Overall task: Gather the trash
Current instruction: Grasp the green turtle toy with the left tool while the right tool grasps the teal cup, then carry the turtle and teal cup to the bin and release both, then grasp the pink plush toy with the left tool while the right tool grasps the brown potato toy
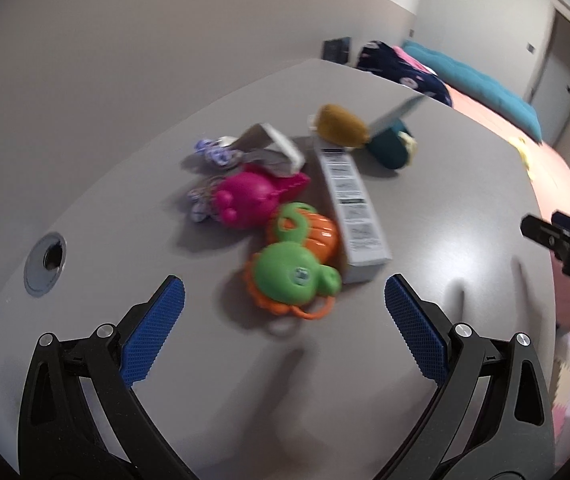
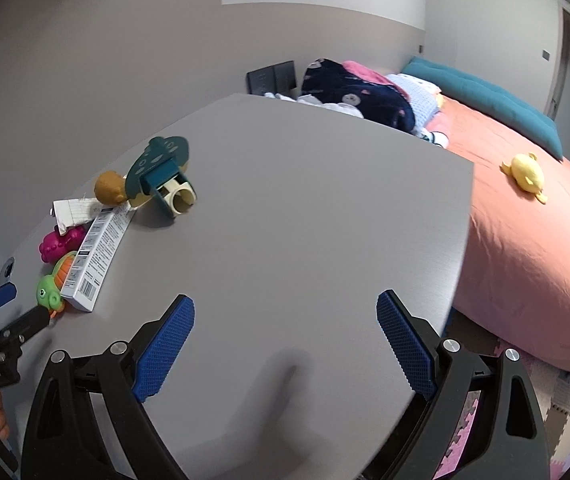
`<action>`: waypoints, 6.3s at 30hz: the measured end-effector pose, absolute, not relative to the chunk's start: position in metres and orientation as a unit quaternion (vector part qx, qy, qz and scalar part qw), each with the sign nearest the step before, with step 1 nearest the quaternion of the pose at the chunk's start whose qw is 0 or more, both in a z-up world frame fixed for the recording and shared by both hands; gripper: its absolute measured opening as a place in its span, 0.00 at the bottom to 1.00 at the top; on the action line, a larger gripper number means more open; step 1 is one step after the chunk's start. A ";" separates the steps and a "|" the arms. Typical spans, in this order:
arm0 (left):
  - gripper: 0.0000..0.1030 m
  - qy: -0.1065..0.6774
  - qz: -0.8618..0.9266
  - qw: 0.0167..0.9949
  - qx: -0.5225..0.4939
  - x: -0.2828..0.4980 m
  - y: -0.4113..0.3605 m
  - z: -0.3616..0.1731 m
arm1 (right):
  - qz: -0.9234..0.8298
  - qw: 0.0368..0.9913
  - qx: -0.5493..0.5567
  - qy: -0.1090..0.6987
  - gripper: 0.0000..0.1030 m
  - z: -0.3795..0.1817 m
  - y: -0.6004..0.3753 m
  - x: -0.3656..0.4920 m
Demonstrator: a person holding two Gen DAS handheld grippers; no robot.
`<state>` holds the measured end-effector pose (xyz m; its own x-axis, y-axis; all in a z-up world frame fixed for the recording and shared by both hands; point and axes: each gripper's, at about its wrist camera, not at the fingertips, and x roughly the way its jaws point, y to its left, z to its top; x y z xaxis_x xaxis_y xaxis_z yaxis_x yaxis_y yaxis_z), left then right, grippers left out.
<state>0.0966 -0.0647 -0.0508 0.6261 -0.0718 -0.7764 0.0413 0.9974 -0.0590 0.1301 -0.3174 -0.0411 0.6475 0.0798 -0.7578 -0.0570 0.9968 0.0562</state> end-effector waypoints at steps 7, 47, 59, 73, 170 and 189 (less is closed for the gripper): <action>0.85 0.450 -0.028 0.892 -0.002 0.117 -0.059 -0.067 | 0.068 0.904 -0.002 0.422 0.90 -0.045 -0.296 0.156; 0.50 0.441 -0.055 0.895 0.024 0.141 -0.058 -0.075 | 0.139 0.879 -0.053 0.453 0.35 -0.073 -0.224 0.256; 0.50 0.430 -0.032 0.902 0.015 0.117 -0.066 -0.066 | 0.145 0.883 -0.021 0.446 0.35 -0.048 -0.265 0.210; 0.50 0.400 -0.058 0.915 0.021 0.068 -0.113 -0.025 | 0.124 0.902 0.002 0.413 0.35 -0.012 -0.328 0.129; 0.94 0.411 -0.181 0.884 0.133 0.062 -0.260 -0.035 | -0.051 0.907 0.011 0.417 0.89 -0.029 -0.441 0.074; 0.94 0.405 -0.086 0.906 0.087 0.087 -0.129 -0.029 | 0.037 0.908 -0.033 0.416 0.89 -0.028 -0.321 0.129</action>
<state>0.0867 -0.1295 -0.0292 0.6579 -0.0854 -0.7483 0.2269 0.9698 0.0888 0.1292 -0.3209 -0.0284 0.6507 0.0398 -0.7583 -0.0947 0.9951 -0.0291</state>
